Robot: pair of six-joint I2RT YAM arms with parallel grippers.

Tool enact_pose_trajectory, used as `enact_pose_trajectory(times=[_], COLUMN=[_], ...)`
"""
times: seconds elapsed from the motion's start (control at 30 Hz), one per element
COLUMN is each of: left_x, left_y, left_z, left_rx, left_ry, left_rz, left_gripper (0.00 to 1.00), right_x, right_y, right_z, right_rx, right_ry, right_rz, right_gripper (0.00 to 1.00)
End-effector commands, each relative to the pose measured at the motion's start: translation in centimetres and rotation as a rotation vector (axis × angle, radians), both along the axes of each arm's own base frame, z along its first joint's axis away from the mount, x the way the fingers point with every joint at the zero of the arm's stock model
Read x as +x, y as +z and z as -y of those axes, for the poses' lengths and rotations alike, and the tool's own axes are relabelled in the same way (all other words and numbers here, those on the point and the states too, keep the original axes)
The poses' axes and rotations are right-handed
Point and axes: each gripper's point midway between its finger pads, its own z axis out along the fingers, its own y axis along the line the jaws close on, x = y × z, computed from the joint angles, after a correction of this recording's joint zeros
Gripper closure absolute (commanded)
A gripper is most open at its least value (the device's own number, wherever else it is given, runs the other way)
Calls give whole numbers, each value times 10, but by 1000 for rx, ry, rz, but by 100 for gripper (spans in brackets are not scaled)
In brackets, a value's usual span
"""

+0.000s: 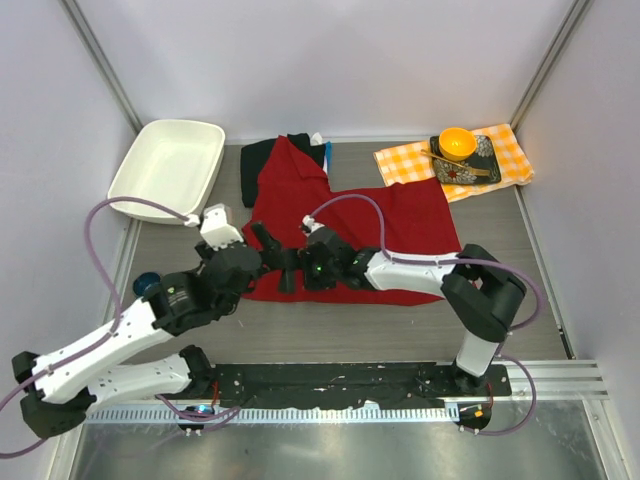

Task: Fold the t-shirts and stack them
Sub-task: Fold the tshirt

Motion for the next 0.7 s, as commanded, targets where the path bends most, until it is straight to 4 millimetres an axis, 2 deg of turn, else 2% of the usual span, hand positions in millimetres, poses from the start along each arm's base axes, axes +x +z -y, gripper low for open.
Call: enact_pose_trajectory(times=[0.0,0.03,0.07,0.13,0.17,0.23,0.27,0.37,0.57,0.6,0.67], left_x=[-7,-8,-10,-13,-14,-15,-16,-17,-16,-16,-16], left_y=[20,22,22,20,19,17,15,12,11,10,8], left_z=[-47,-52,-58,-66,-69,-72,-73,-75,-74,-74,-73], left_rx=[37,31,29,46,45,52,55,55,54,57,59], left_ry=[73,84,90,101,106,114,116,119,118,118,115], left_rz=[36,39,39,31,33,34,31,32,32,30,24], left_gripper=[0,0,0,0,0,0,0,0,0,0,0], right_x=[24,27,26,26,25,24,21,10,-26,-42,-53], right_y=[26,31,21,22,11,8,-2,-16,-50,-58,-65], right_z=[-37,-44,-48,-60,-64,-72,-74,-78,-65,-61,-55], right_rx=[137,160,157,194,192,207,194,174,2,-36,-76], right_ry=[45,54,62,84,87,102,110,136,199,228,247], right_rz=[87,98,77,62,38,39,26,3,17,8,14], right_gripper=[2,2,2,2,2,2,2,3,3,3,3])
